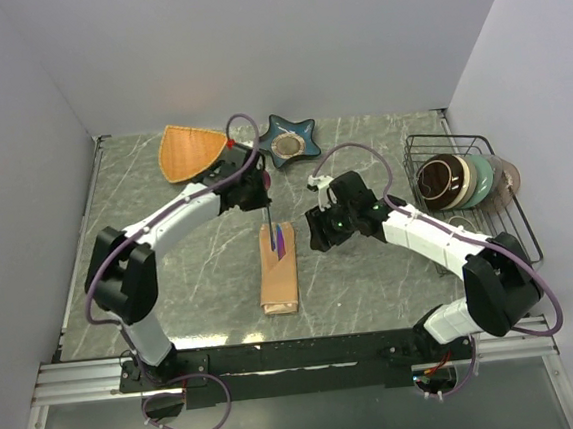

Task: Fold the napkin into a case and place the utensils inside
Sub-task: Insert the spoon into the folded napkin.

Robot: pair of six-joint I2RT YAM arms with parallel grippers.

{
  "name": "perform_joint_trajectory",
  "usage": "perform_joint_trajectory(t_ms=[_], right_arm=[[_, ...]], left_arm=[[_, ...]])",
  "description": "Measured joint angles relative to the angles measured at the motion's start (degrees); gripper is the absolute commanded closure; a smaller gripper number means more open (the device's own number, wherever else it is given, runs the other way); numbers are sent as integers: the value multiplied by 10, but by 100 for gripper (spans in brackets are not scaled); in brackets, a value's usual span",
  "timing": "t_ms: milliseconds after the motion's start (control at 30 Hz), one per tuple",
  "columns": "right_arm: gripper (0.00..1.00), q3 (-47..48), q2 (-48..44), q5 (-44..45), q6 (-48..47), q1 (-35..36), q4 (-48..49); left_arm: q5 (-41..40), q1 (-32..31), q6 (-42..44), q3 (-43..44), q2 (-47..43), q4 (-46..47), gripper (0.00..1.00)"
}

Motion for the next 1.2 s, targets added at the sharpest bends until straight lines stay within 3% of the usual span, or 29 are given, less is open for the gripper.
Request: perform_joint_trajectory(t_ms=[733, 1200], right_arm=[[40, -25, 0, -12, 37, -4, 26], [39, -25, 0, -9, 37, -5, 27]], left_arm=[[-57, -40, -16, 10, 84, -19, 99], [-70, -76, -23, -58, 82, -18, 99]])
